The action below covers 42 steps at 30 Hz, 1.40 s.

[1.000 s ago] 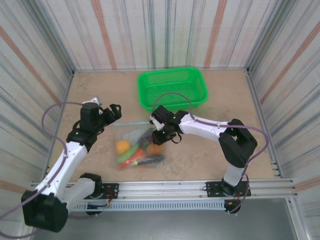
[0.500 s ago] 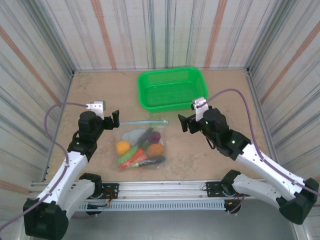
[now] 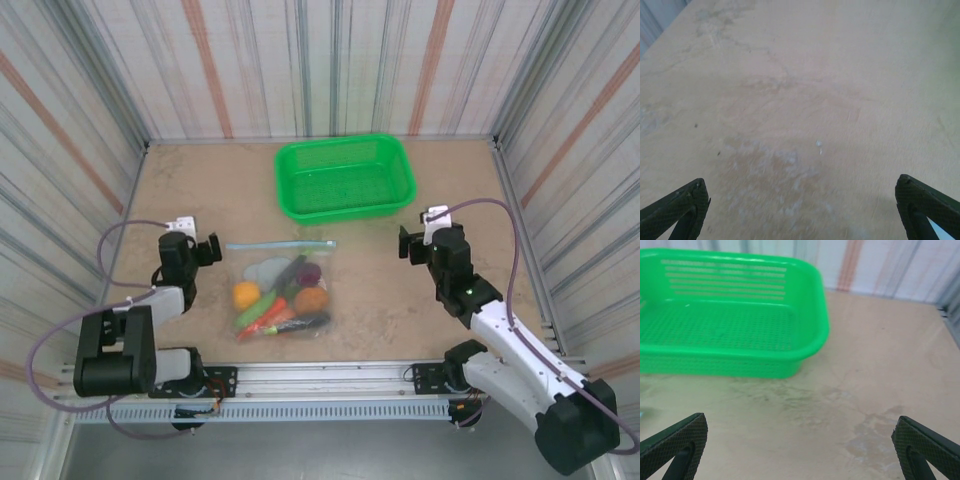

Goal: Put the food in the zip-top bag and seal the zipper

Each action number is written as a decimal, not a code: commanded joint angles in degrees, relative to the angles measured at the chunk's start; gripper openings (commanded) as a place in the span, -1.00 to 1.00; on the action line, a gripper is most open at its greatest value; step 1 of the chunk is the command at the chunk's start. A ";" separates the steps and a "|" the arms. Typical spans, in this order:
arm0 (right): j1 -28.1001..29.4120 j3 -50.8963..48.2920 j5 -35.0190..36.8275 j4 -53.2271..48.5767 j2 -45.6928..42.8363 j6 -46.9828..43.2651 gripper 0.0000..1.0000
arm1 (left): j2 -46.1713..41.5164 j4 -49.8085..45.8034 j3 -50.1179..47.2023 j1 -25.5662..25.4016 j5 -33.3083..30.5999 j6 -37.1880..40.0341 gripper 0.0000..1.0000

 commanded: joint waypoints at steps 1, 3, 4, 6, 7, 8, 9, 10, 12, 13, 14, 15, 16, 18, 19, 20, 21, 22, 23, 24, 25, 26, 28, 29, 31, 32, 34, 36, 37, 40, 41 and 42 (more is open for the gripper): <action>-3.28 -2.77 2.13 8.87 2.03 1.03 0.98 | 5.93 17.77 -1.21 0.23 1.41 -0.25 0.97; -6.11 -3.07 2.03 10.69 4.79 0.98 0.98 | 7.95 12.72 1.72 -0.57 5.64 1.72 0.97; -7.86 -3.57 1.97 12.36 6.56 0.68 0.97 | 10.84 14.32 2.50 -1.15 6.70 3.02 0.97; -11.85 -6.13 1.73 18.06 9.99 0.12 0.97 | 11.12 13.53 3.40 -2.19 6.46 4.36 0.97; -14.33 -7.95 0.94 22.00 11.96 0.09 0.97 | 10.64 9.43 4.87 -3.16 3.72 4.50 0.97; -16.67 -9.39 -0.19 25.52 13.47 0.52 0.97 | 11.97 11.97 4.87 -3.88 2.30 5.21 0.97; -19.38 -10.60 -2.09 28.96 15.71 1.35 0.97 | 12.18 13.17 4.62 -4.02 2.13 5.41 0.97; -22.05 -10.79 -4.11 30.76 18.43 2.89 0.97 | 11.09 9.63 5.25 -4.27 1.98 5.23 0.97; -25.43 -9.42 -6.79 32.43 23.28 5.71 0.98 | 11.76 11.14 5.08 -4.28 1.91 5.34 0.97; -26.63 -7.95 -10.11 31.62 24.82 6.16 0.98 | 11.34 10.01 5.28 -4.28 2.02 5.29 0.97; -27.54 -8.07 -12.74 35.28 26.97 6.62 0.98 | 11.18 9.56 5.38 -4.20 2.24 5.19 0.97; -27.99 -8.99 -15.97 41.38 29.31 6.86 0.98 | 11.54 10.25 5.25 -4.20 2.34 5.29 0.97; -27.97 -9.51 -18.65 46.09 32.46 5.33 0.98 | 11.26 9.55 5.41 -4.11 2.34 5.23 0.97; -27.89 -10.91 -22.96 54.11 39.17 3.49 0.98 | 11.38 9.78 5.42 -4.02 2.51 5.20 0.97; -27.85 -11.72 -25.30 62.47 43.48 3.12 0.99 | 11.30 9.58 5.42 -4.07 2.40 5.19 0.97; -27.71 -9.93 -25.12 55.57 41.71 2.56 0.99 | 11.33 9.75 5.43 -4.14 2.33 5.26 0.97; -27.16 -5.47 -22.84 43.27 39.15 2.40 0.98 | 11.32 9.76 5.32 -4.19 2.28 5.27 0.97; -26.11 -3.71 -20.33 44.09 41.81 2.02 0.98 | 11.35 9.75 5.40 -4.15 2.29 5.28 0.97; -25.30 -5.18 -18.56 47.03 41.94 1.79 0.98 | 11.43 9.89 5.42 -4.07 2.44 5.23 0.97; -25.63 -3.92 -17.78 42.99 41.09 2.66 0.98 | 11.48 9.93 5.43 -3.93 2.76 5.20 0.97; -25.01 -4.17 -16.59 43.84 41.28 2.37 0.98 | 11.51 9.99 5.44 -3.86 2.77 5.20 0.97; -24.89 -4.40 -16.51 44.97 41.75 2.27 0.98 | 11.59 10.10 5.50 -3.73 3.07 5.15 0.97; -25.07 -4.07 -16.79 43.77 41.39 2.38 0.98 | 11.59 10.18 5.42 -3.51 3.45 5.18 0.97; -24.97 -4.23 -16.60 44.36 41.67 2.27 0.98 | 11.62 10.17 5.43 -3.26 3.71 5.02 0.97; -24.94 -4.00 -16.74 43.39 41.36 2.35 0.98 | 11.68 10.33 5.34 -2.86 4.26 4.90 0.97; -24.98 -4.15 -16.61 43.90 41.59 2.30 0.98 | 11.60 10.37 5.34 -2.65 4.75 4.73 0.97; -25.06 -4.04 -16.87 43.45 41.44 2.42 0.98 | 11.73 10.33 5.42 -2.58 4.94 4.52 0.97; -25.06 -3.90 -16.87 43.31 41.42 2.41 0.98 | 11.59 9.72 5.66 -2.69 4.97 4.42 0.97; -25.16 -3.86 -16.92 43.29 41.47 2.37 0.98 | 11.67 9.63 5.77 -2.87 4.84 4.59 0.97; -25.10 -3.89 -16.92 43.35 41.42 2.29 0.98 | 11.53 8.66 6.04 -3.44 7.14 6.33 0.97; -25.16 -3.89 -16.91 43.40 41.48 2.33 0.98 | 11.46 9.25 5.78 -3.49 7.21 6.41 0.97; -25.16 -3.89 -17.01 43.29 41.45 2.19 0.98 | 11.17 9.13 5.57 -3.66 7.21 6.58 0.97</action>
